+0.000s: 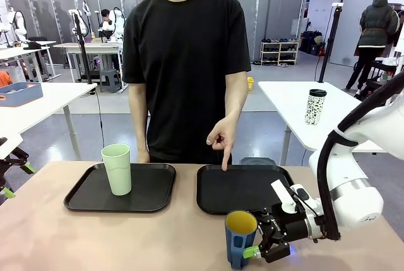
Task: Sort and store the cups by type.
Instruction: Pick up the Handle plastic cup and place it into the empty Flat Tray.
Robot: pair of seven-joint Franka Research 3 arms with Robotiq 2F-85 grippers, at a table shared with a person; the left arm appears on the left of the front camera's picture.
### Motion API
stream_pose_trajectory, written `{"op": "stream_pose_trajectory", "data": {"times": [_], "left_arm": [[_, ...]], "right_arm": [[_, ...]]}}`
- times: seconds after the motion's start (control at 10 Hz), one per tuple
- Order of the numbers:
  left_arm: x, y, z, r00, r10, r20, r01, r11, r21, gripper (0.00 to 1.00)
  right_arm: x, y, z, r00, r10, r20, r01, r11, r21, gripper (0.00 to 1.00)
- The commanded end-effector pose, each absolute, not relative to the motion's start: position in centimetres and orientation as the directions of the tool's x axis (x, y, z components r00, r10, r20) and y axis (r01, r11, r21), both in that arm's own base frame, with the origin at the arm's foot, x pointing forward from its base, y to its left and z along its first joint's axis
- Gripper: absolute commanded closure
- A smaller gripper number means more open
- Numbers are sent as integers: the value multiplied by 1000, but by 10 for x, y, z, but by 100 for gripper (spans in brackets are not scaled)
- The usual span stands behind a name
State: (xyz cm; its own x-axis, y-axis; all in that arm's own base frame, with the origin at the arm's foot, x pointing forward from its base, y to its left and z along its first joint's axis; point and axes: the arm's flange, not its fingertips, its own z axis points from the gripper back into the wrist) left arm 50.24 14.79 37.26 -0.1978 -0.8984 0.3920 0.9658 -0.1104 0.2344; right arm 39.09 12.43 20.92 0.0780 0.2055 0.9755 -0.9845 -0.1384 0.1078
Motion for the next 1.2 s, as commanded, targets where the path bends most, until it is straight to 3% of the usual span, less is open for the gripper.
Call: {"op": "stream_pose_trajectory", "data": {"times": [0.0, 0.9, 1.0, 1.1], "left_arm": [[501, 148, 374, -208, -897, 389, 963, -119, 242, 0], [501, 148, 374, -208, -897, 389, 963, -119, 242, 0], [501, 148, 374, -208, -897, 389, 963, -119, 242, 0], [501, 148, 374, -208, -897, 389, 963, -119, 242, 0]], "right_arm": [[388, 133, 191, 47, 165, 985, -988, -136, 70, 0], [386, 142, 181, 54, 177, 983, -985, -154, 81, 0], [385, 141, 180, 42, 181, 983, -983, -167, 73, 15], [385, 141, 180, 37, 176, 984, -984, -163, 66, 16]]}}
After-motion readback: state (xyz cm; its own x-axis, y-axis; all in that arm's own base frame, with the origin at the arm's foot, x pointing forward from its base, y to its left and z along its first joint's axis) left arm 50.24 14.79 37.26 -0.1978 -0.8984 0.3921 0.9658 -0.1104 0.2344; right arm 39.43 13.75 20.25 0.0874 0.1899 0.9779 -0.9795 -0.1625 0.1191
